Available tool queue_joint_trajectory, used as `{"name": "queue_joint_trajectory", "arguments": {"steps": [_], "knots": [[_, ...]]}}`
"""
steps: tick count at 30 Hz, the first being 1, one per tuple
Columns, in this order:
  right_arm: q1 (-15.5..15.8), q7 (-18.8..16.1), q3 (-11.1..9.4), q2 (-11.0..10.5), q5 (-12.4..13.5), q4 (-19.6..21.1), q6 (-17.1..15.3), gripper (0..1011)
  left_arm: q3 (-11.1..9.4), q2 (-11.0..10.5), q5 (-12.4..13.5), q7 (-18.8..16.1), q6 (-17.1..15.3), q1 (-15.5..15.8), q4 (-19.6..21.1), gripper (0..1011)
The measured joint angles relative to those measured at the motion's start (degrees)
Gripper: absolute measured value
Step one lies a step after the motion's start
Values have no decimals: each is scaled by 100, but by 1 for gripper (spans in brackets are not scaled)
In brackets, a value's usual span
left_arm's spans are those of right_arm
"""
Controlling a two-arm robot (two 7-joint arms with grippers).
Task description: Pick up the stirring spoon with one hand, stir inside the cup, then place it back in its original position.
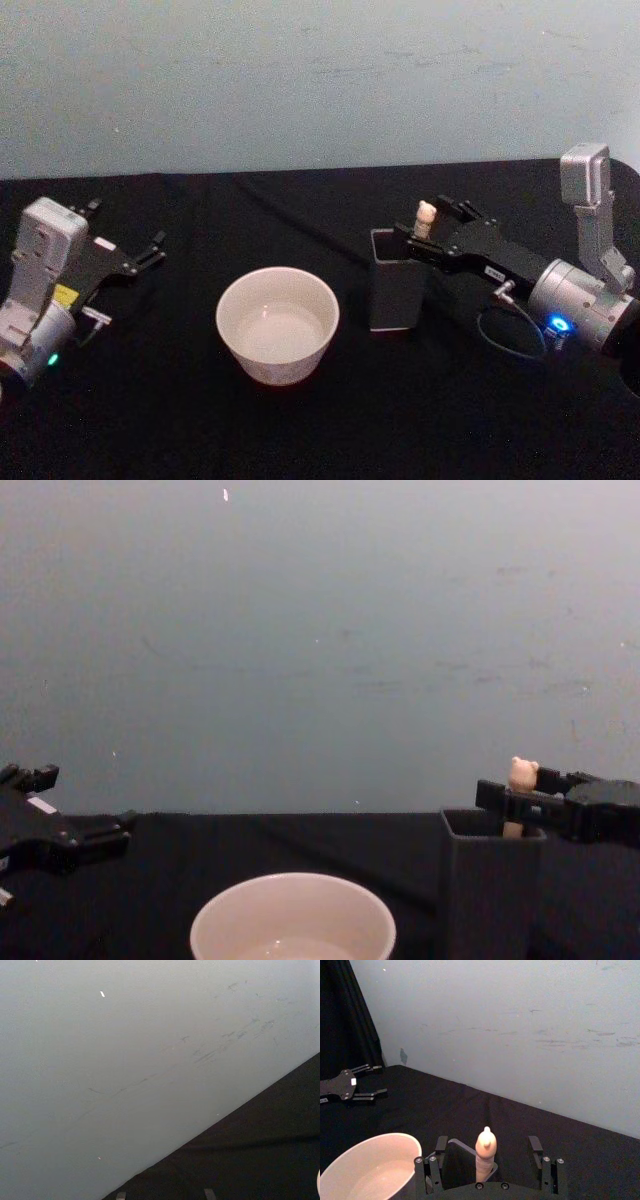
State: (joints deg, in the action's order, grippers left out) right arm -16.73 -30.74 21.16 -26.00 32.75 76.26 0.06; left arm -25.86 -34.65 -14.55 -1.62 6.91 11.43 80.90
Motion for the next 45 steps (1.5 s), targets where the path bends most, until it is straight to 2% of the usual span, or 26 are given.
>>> {"name": "queue_joint_trajectory", "arguments": {"steps": [16,21,22,30,35,38,41,44,45], "knots": [[3,2,1,-6,-1,7,2,1002,0,0,0,0,0,0,0,1001],[3,2,1,-6,-3,7,3,925,0,0,0,0,0,0,0,1001],[3,1,1,-6,-3,7,5,870,0,0,0,0,0,0,0,1001],[3,1,1,-6,-3,7,7,677,0,0,0,0,0,0,0,1001],[3,1,1,-6,-4,7,9,489,0,0,0,0,0,0,0,1001],[3,1,1,-6,-4,7,9,429,0,0,0,0,0,0,0,1001],[3,1,1,-6,-4,7,9,287,0,0,0,0,0,0,0,1001],[3,1,1,-6,-3,6,9,205,0,0,0,0,0,0,0,1001],[3,1,1,-6,-4,7,9,205,0,0,0,0,0,0,0,1001]]}}
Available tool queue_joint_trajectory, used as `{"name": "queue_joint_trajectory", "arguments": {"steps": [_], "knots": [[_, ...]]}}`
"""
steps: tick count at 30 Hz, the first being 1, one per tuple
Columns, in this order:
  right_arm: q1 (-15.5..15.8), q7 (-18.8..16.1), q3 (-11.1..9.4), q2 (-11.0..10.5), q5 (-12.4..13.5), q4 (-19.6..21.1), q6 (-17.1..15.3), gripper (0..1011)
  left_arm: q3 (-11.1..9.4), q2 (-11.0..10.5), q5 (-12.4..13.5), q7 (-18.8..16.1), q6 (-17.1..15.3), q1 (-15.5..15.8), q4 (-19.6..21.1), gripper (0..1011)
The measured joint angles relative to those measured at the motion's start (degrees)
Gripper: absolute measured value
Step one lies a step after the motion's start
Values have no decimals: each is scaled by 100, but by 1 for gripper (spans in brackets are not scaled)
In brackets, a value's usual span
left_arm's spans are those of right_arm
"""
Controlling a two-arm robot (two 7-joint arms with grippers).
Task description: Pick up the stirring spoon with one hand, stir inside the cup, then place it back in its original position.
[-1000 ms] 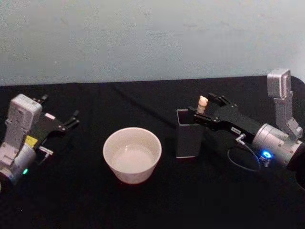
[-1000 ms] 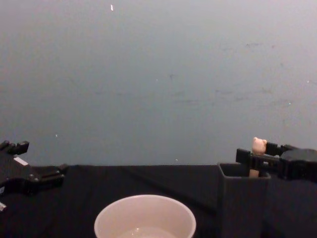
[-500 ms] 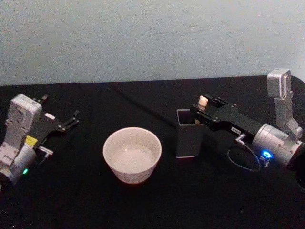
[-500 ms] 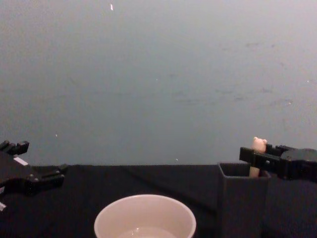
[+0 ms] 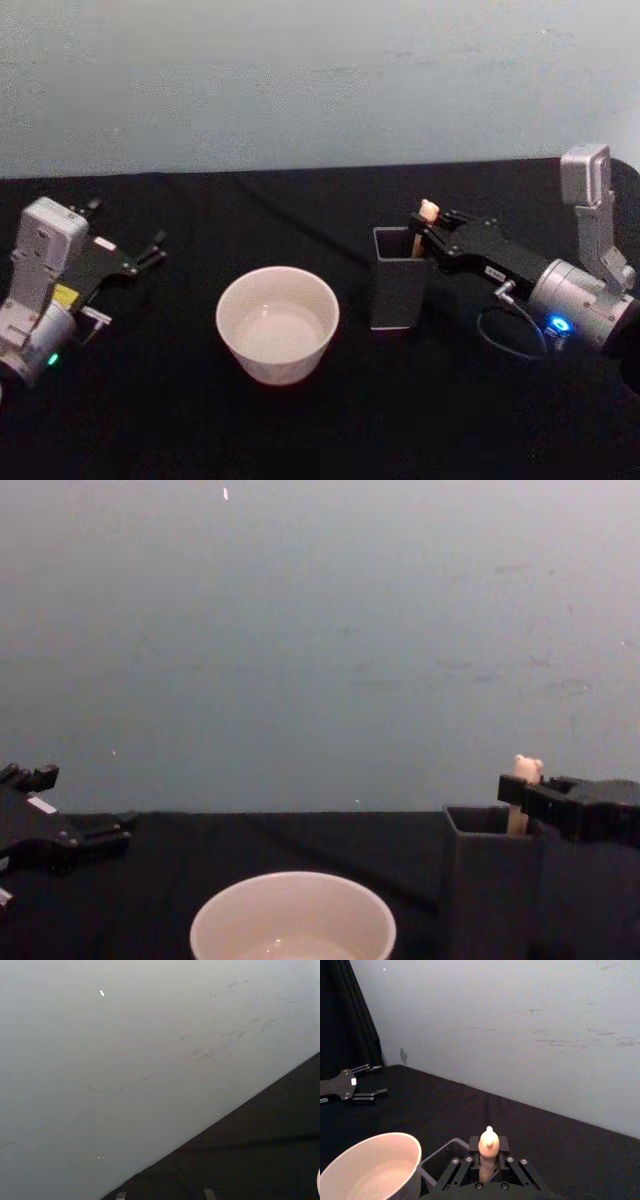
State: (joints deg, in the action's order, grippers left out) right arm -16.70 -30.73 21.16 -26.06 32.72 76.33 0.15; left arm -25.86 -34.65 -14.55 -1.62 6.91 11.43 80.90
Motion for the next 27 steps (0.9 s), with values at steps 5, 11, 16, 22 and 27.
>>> {"name": "queue_joint_trajectory", "arguments": {"steps": [5,11,16,22,27], "knots": [[0,0,0,0,0,0,0,194,0,0,0,0,0,0,0,1001],[0,0,0,0,0,0,0,194,0,0,0,0,0,0,0,1001],[0,-3,0,-6,14,10,-29,192,0,0,0,0,0,0,0,1001],[17,-43,-33,-48,162,141,-130,192,0,0,0,0,0,0,0,1001],[56,-38,-92,-90,261,295,-129,192,0,0,0,0,0,0,0,1001]]}}
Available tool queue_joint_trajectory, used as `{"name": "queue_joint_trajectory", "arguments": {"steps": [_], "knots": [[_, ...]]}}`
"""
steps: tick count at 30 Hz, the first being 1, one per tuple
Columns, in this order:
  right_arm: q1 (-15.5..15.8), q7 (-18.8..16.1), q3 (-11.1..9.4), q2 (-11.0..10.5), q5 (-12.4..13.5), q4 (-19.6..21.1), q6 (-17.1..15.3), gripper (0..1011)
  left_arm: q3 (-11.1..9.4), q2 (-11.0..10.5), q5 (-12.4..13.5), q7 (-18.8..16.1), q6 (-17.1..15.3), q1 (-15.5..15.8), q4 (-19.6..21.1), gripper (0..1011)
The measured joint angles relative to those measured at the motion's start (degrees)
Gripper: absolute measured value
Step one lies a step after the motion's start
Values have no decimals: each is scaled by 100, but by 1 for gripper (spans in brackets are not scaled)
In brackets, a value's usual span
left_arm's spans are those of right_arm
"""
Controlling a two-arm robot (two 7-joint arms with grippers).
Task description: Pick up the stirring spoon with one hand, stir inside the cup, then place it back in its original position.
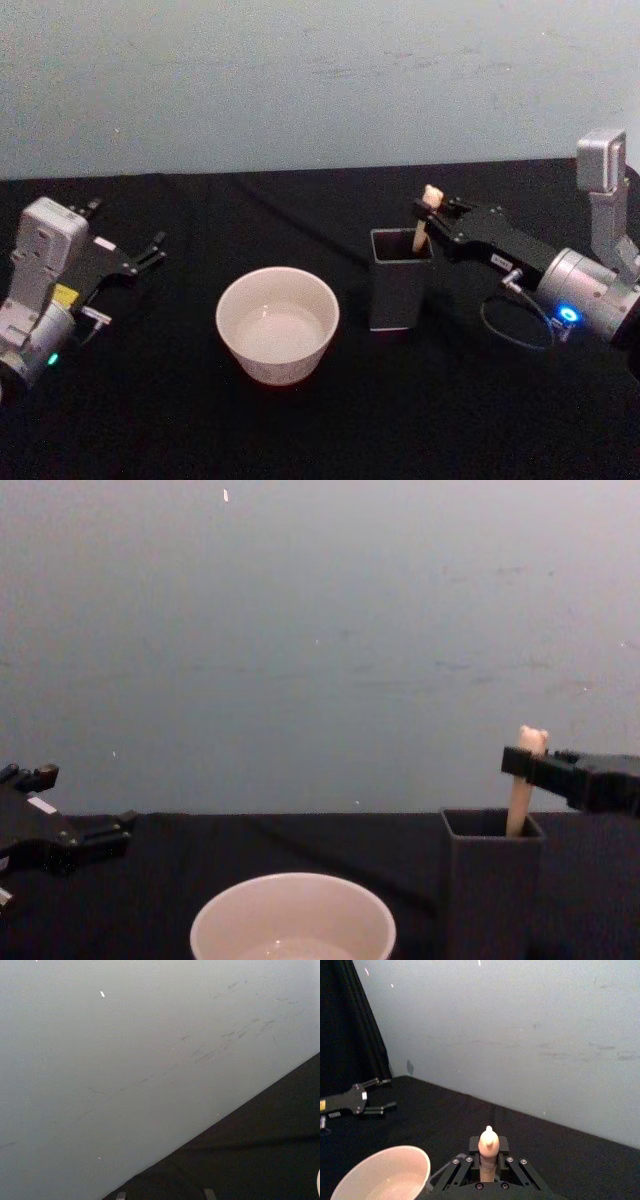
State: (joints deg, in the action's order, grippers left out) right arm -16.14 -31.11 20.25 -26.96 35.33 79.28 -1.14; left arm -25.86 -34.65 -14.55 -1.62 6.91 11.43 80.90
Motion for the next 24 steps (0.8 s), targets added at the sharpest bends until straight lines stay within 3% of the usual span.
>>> {"name": "queue_joint_trajectory", "arguments": {"steps": [16,24], "knots": [[-76,32,-271,-41,439,562,228,192,0,0,0,0,0,0,0,1001],[-180,27,-298,8,605,676,318,192,0,0,0,0,0,0,0,1001]]}}
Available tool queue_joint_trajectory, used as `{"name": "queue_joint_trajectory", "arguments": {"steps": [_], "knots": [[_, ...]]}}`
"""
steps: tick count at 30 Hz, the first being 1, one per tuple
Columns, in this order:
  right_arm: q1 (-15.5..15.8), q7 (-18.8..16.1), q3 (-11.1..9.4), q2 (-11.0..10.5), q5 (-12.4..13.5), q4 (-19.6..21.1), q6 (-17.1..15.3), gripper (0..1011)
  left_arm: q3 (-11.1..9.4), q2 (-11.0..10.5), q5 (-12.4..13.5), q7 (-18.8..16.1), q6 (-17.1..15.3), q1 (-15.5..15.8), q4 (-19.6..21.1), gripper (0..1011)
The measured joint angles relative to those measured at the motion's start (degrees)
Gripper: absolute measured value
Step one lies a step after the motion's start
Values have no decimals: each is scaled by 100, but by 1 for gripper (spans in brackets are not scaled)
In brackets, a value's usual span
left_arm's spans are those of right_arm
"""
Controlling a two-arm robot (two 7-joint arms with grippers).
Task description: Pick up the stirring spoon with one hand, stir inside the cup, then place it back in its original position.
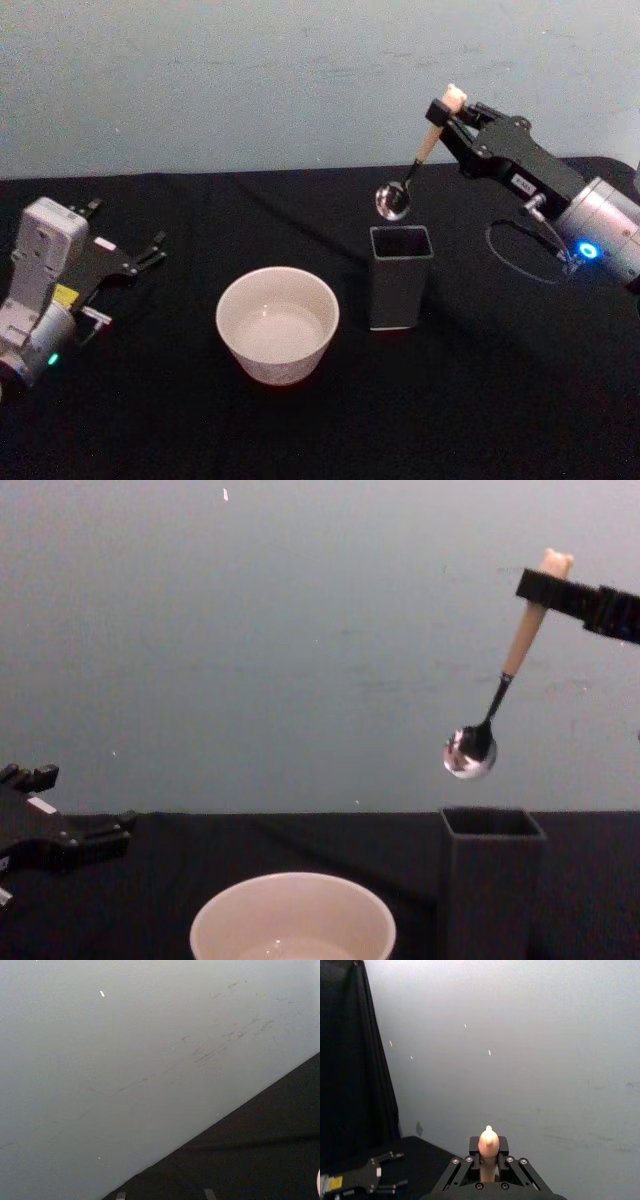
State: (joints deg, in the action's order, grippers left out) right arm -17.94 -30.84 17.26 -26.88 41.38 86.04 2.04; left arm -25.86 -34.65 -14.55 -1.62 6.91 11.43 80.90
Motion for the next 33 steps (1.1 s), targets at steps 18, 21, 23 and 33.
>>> {"name": "queue_joint_trajectory", "arguments": {"steps": [18,21,23,33], "knots": [[-447,-209,597,317,98,-342,-57,192,0,0,0,0,0,0,0,1001],[-492,-259,694,344,54,-390,-57,192,0,0,0,0,0,0,0,1001],[-537,-311,802,364,-7,-438,-50,192,0,0,0,0,0,0,0,1001],[-692,-535,1315,416,-507,-645,50,192,0,0,0,0,0,0,0,1001]]}}
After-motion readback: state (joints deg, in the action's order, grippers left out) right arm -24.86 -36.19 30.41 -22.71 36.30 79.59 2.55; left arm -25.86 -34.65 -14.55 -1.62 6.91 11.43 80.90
